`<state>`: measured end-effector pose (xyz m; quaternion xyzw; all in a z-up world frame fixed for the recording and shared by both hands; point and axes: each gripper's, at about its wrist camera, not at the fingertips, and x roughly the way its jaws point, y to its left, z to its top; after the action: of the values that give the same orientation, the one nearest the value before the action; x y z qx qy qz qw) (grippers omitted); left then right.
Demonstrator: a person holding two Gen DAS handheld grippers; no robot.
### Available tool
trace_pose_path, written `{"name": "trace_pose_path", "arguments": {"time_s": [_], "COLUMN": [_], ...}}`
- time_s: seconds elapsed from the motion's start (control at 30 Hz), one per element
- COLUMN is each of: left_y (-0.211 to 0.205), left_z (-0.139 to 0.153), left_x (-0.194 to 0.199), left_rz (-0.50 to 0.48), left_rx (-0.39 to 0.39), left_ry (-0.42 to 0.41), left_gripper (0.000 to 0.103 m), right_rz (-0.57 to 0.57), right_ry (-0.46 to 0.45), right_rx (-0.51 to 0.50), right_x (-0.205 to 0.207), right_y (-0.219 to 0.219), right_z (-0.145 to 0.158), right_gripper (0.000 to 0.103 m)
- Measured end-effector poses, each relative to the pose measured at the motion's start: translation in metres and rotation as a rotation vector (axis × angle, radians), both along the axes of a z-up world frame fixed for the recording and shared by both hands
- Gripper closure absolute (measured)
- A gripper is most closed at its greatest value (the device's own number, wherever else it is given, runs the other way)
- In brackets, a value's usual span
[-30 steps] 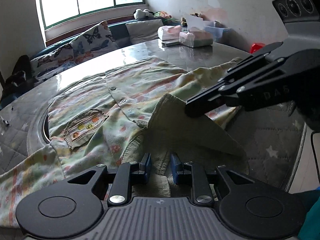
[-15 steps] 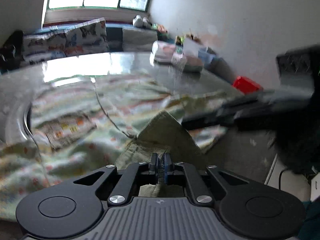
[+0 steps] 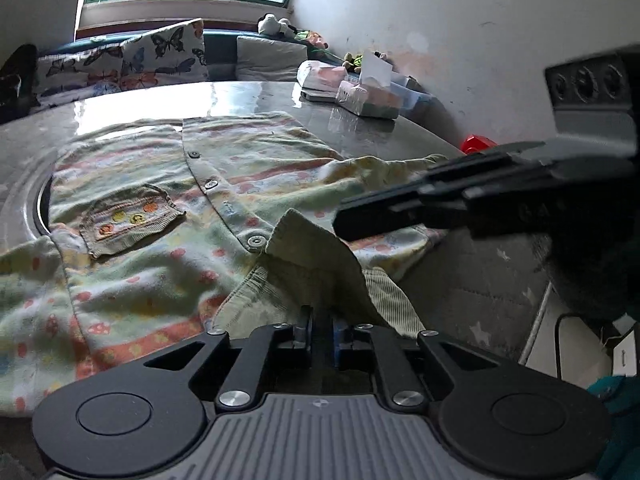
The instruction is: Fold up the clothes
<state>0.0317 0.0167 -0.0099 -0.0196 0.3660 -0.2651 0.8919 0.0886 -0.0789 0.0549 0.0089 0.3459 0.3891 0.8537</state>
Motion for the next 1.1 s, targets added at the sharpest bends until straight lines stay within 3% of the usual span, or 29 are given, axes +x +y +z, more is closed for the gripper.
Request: {"name": "trace_pose_path", "arguments": {"time_s": [0.17, 0.27, 0.3, 0.43, 0.5, 0.57, 0.9, 1.1], "left_y": [0.009, 0.007, 0.005, -0.008, -0.009, -0.009, -0.020, 0.009], "left_z": [0.008, 0.005, 0.004, -0.002, -0.003, -0.002, -0.004, 0.008], "left_x": [-0.006, 0.001, 0.003, 0.007, 0.008, 0.009, 0.013, -0.012], "left_rz": [0.026, 0.037, 0.034, 0.004, 0.003, 0.009, -0.023, 0.011], "left_rx": [0.016, 0.030, 0.032, 0.062, 0.069, 0.072, 0.075, 0.060], "left_ry": [-0.024, -0.025, -0.022, -0.032, -0.038, -0.042, -0.060, -0.064], "left_gripper": [0.092, 0.092, 0.092, 0.092, 0.092, 0.092, 0.092, 0.092], "right_rz": [-0.046, 0.008, 0.031, 0.045, 0.036, 0.025, 0.066, 0.086], "right_ry": [0.010, -0.015, -0.033, -0.073, -0.040, -0.024, -0.029, 0.014], "right_rx": [-0.030, -0.037, -0.046, -0.106, -0.108, -0.110, -0.070, 0.007], "right_x": [0.006, -0.006, -0.012, -0.015, -0.008, -0.003, -0.009, -0.004], "right_y": [-0.006, -0.003, 0.001, 0.016, 0.019, 0.017, 0.010, 0.006], "right_z": [-0.002, -0.001, 0.000, -0.006, -0.012, -0.016, 0.000, 0.001], "right_gripper": [0.094, 0.070, 0.069, 0.072, 0.092, 0.098, 0.099, 0.094]}}
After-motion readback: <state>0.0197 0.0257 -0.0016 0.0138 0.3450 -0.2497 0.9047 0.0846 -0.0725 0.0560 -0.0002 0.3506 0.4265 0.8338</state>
